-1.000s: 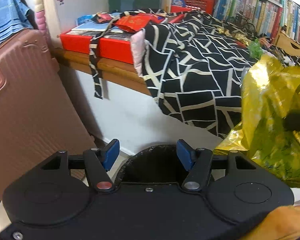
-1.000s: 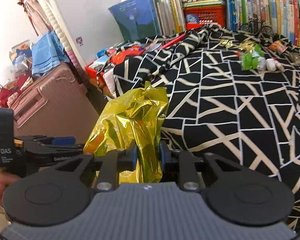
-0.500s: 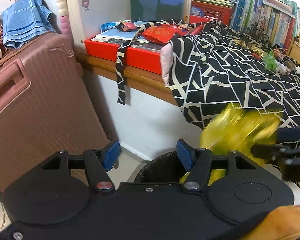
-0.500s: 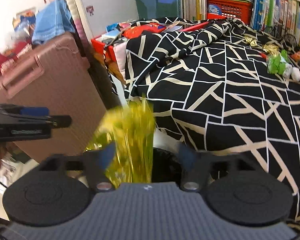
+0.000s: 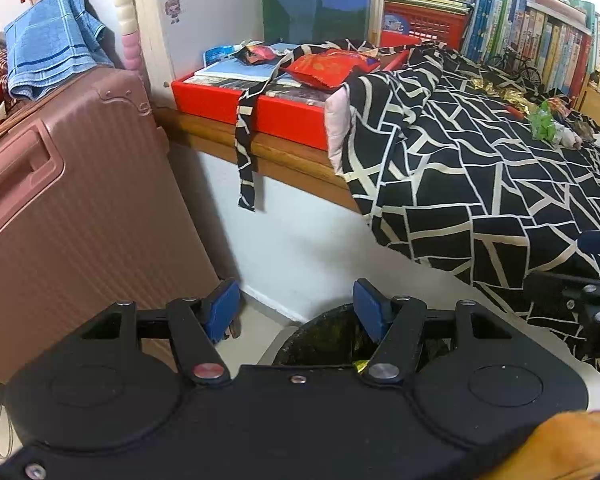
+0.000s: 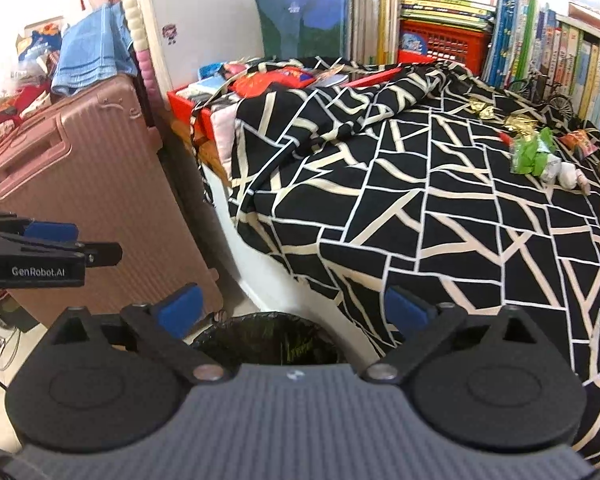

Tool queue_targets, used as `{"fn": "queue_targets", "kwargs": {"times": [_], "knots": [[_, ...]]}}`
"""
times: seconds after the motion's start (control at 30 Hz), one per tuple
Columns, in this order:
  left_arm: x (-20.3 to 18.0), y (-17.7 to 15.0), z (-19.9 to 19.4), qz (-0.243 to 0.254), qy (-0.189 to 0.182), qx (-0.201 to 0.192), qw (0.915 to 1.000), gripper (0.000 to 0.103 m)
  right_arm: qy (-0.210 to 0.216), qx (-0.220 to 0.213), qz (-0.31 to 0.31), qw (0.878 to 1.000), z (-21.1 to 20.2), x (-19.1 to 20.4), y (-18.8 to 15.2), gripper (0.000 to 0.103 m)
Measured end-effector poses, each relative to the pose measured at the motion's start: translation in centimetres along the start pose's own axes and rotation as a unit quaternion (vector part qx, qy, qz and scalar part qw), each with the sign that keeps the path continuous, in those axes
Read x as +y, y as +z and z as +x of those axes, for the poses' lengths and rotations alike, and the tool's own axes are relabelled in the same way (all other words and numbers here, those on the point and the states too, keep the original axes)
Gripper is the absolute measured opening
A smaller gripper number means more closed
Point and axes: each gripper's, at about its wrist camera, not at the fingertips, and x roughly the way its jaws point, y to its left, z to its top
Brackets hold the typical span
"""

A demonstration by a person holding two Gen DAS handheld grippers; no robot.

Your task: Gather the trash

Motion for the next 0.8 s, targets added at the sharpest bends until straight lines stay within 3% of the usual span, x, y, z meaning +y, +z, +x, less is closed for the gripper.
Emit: {"fn": "queue_targets", "kwargs": {"times": [0.27,0.43,0.8], "knots": [[-1.8,1.6,-1.6,0.022,-0.015,-0.034,0.9991,0.062,-0.014,-0.024,0.019,0.999,-2.1,-0.9,1.1,0.103],[-2.9,3.2,-2.4,0.026,-0.008,-0.023,0.9994,0.064,-0.033,-0.021,0.033,0.999,-3.4,-1.5,2.0,0.103],[-5.9,5.6,-4.9,0.074,-0.04,-0.043,0.9955,0.064,-0.053,-0.044,0.069,0.995,-7.9,-3.7,4.2,0.103]]}}
